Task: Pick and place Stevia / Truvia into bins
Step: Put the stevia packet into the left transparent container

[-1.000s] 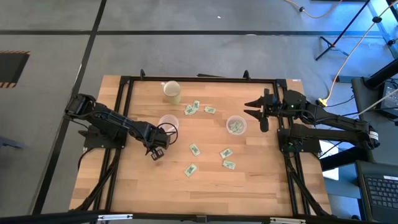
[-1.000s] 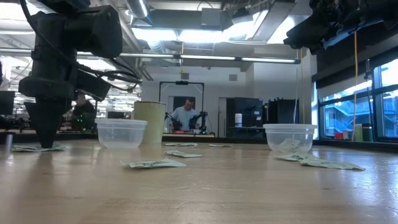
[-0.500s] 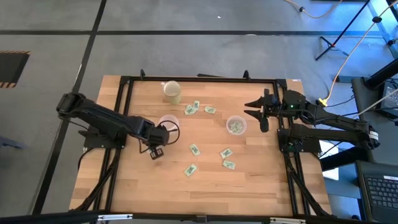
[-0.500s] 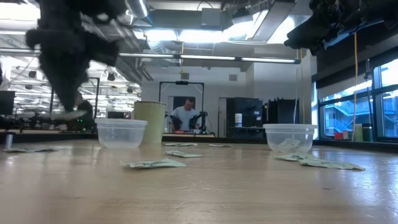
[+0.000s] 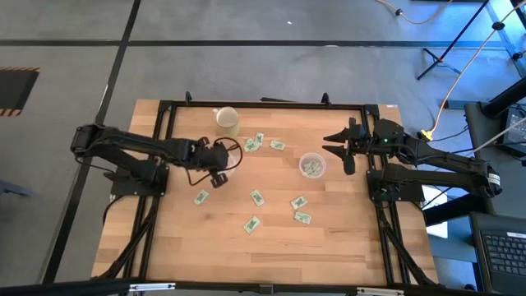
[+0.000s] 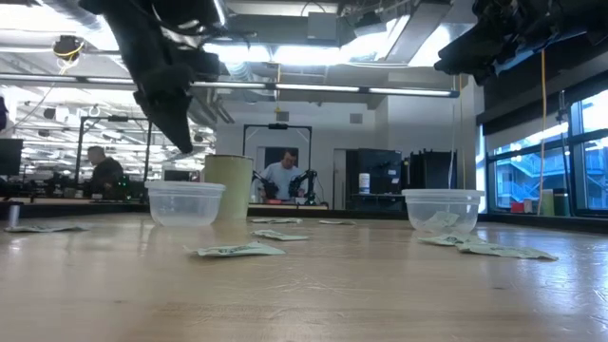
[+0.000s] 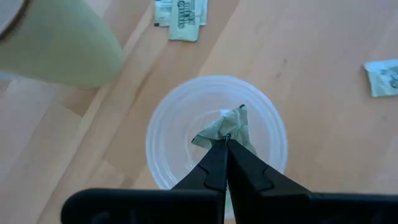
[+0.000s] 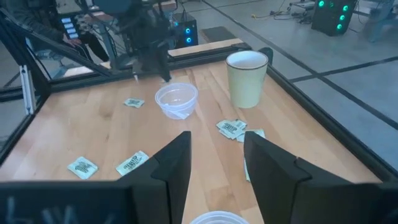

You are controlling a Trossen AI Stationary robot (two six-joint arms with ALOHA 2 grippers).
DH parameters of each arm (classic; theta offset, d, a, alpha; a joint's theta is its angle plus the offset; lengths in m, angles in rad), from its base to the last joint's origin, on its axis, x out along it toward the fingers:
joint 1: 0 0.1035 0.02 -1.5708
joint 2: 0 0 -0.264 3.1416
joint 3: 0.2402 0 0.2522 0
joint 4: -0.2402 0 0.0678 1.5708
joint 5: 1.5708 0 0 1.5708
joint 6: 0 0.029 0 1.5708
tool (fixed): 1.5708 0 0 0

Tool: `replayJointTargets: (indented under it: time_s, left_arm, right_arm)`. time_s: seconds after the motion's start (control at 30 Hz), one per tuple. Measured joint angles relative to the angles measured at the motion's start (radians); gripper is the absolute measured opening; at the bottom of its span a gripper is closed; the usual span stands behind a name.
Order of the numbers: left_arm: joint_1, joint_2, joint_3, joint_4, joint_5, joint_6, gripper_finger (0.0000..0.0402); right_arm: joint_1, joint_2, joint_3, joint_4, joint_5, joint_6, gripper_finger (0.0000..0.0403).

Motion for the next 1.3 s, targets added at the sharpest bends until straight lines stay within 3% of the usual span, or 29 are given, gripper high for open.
replayJointTargets:
  time_s: [0.27, 0.53, 0.93, 1.17, 1.3]
  left_arm:
    - [0.089, 0.064, 0.0, 0.004, 0.06, 0.054, 0.0003]
    - [0.103, 0.124, 0.0, 0.005, 0.091, 0.054, 0.0007]
    - [0.103, 0.126, 0.0, 0.005, 0.089, 0.081, 0.0067]
    - [0.099, 0.061, 0.073, -0.155, 0.114, 0.15, 0.0091]
    - [0.053, 0.012, 0.121, -0.233, 0.215, 0.122, 0.0095]
  right_arm:
    - [0.0, 0.0, 0.0, -0.004, 0.0, 0.001, 0.0152]
    - [0.0, 0.0, 0.0, -0.006, 0.0, -0.006, 0.0152]
    - [0.0, 0.0, 0.0, -0.007, 0.0, -0.026, 0.0152]
    - [0.0, 0.0, 0.0, -0.013, 0.001, -0.024, 0.0152]
    - [0.0, 0.0, 0.0, -0.014, 0.0, -0.023, 0.0152]
